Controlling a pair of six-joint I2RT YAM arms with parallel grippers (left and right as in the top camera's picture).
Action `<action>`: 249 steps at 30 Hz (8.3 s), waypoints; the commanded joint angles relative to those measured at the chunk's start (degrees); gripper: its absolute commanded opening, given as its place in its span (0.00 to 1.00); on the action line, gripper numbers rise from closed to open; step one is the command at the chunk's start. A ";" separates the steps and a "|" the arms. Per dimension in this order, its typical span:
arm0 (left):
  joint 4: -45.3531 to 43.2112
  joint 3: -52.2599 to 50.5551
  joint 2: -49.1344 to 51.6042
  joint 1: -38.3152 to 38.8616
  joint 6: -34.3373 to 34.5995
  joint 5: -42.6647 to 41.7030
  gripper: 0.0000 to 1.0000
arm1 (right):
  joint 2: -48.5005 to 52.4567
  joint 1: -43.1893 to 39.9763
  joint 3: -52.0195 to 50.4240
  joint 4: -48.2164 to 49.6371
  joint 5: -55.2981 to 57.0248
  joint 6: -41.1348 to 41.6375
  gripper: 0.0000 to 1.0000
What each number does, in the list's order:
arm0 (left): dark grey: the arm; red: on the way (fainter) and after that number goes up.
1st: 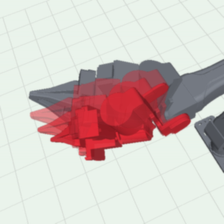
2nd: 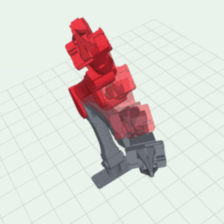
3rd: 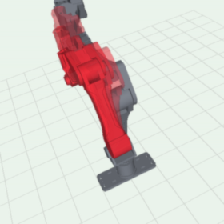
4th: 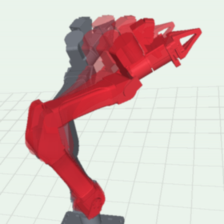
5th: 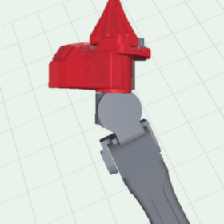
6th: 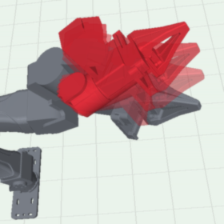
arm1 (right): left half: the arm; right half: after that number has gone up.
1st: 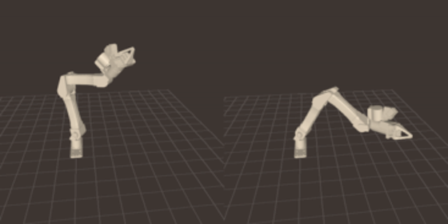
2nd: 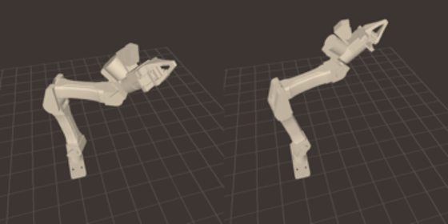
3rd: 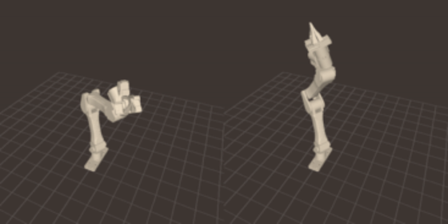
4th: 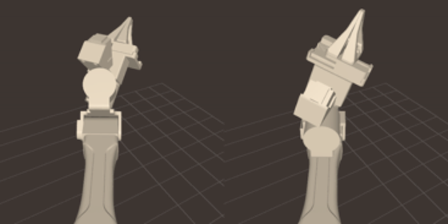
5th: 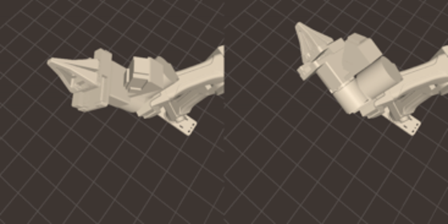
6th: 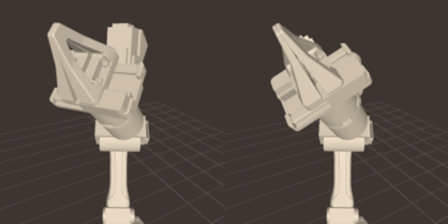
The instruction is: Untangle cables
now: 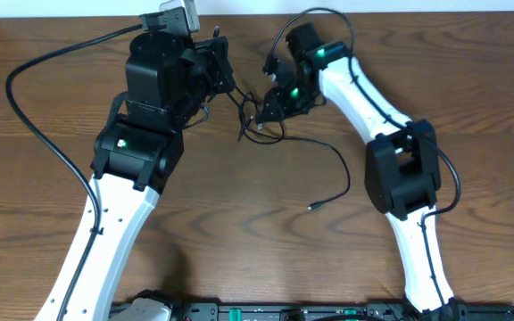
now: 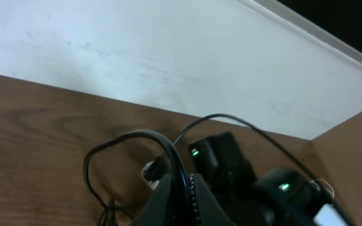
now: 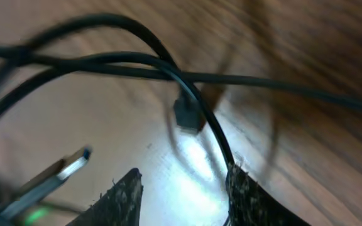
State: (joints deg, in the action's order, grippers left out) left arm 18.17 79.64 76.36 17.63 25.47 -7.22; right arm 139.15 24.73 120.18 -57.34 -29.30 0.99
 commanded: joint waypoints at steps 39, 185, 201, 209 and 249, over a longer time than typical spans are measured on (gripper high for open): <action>6.64 0.96 -2.97 -0.66 -3.04 8.59 0.08 | -12.07 -9.70 -4.26 1.55 26.40 7.32 0.01; 18.67 0.94 13.03 -12.39 -5.22 0.31 0.08 | -14.08 -78.86 11.98 -19.82 30.93 13.53 0.40; 16.79 0.94 13.03 -11.58 -7.56 -10.10 0.08 | -17.42 -72.83 12.15 -19.61 -10.29 -6.58 0.89; 11.63 0.94 13.03 -7.26 -12.00 -27.12 0.08 | -17.42 -55.95 12.15 -19.58 -18.25 -17.14 0.92; 15.26 2.54 19.23 5.49 -22.97 -25.33 0.74 | -15.28 -21.94 11.26 -7.96 0.96 5.42 0.90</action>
State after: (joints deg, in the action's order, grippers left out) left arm 33.63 79.75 101.01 24.47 0.19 -36.75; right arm 123.79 1.21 131.83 -65.21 -28.71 7.05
